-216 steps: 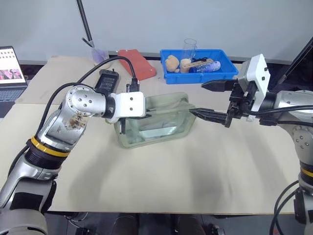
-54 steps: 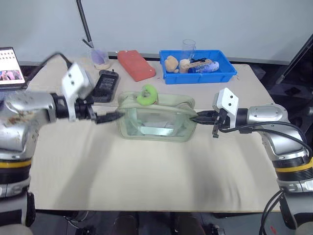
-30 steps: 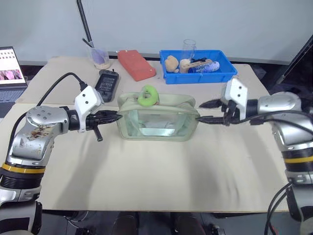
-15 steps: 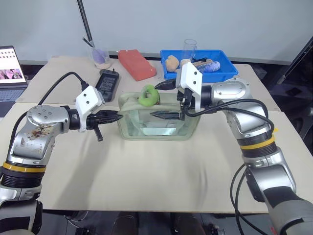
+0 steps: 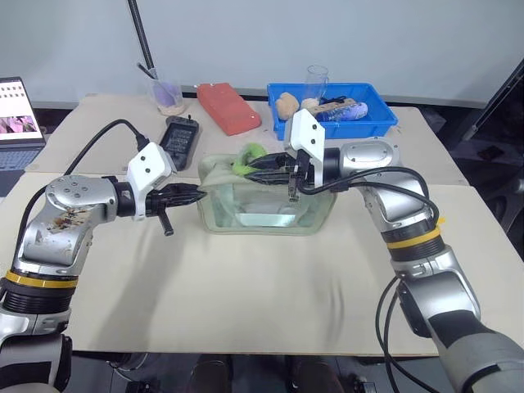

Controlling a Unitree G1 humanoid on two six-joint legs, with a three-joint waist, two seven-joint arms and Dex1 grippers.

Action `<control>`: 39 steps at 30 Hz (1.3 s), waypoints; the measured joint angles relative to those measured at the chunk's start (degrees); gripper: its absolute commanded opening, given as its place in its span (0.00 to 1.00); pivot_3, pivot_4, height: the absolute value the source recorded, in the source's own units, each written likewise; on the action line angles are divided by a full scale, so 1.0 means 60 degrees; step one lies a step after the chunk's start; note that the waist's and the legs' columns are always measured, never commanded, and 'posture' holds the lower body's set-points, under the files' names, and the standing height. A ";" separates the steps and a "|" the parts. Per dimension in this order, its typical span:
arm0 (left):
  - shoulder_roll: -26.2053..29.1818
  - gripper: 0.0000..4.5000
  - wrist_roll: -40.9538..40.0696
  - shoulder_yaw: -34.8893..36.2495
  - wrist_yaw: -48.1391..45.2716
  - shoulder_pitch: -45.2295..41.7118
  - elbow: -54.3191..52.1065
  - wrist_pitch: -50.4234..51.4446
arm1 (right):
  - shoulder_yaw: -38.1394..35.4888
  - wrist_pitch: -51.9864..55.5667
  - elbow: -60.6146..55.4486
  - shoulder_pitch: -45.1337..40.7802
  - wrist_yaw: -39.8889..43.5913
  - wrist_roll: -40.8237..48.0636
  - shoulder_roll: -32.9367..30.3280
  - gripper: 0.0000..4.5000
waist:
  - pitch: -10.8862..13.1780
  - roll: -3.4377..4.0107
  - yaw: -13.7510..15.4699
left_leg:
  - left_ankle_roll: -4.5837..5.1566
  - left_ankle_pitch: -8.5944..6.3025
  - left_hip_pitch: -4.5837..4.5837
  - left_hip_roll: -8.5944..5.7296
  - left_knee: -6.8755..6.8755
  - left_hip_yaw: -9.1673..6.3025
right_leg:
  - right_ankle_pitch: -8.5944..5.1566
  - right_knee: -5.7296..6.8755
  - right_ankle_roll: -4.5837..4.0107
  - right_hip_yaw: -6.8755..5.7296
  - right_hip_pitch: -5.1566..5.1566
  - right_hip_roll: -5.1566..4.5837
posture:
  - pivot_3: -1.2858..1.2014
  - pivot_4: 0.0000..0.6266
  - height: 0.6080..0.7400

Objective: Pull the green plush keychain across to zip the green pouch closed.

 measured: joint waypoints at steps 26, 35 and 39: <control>-0.0069 0.00 0.0303 -0.0245 -0.0327 -0.0622 0.1250 -0.0735 | -0.2733 0.1012 -0.0759 0.2413 -0.1707 -0.0109 -0.4060 0.01 | 0.0001 0.0001 -0.0018 | 0.0002 -0.0001 -0.0003 -0.0005 -0.0005 0.0002 | -0.0004 -0.0022 -0.0002 0.0000 0.0002 -0.0009 | 0.52 0.24 1.00; -0.0193 0.00 0.0419 -0.0288 -0.0253 -0.0669 0.1402 -0.0834 | -0.1517 0.1219 -0.1130 0.4882 -0.2541 -0.0339 -0.2110 0.01 | 0.0002 0.0009 -0.0076 | 0.0003 0.0001 0.0004 -0.0005 -0.0001 -0.0003 | 0.0003 -0.0001 0.0013 0.0002 0.0004 -0.0002 | 0.52 0.24 1.00; -0.0243 0.00 0.0418 -0.0289 -0.0225 -0.0667 0.1388 -0.0792 | -0.1283 0.1337 -0.1365 0.4785 -0.2758 -0.0478 -0.1931 0.01 | 0.0002 0.0008 -0.0016 | 0.0002 0.0001 0.0004 -0.0006 0.0007 -0.0005 | -0.0003 -0.0009 0.0004 0.0002 0.0016 -0.0003 | 0.52 0.24 1.00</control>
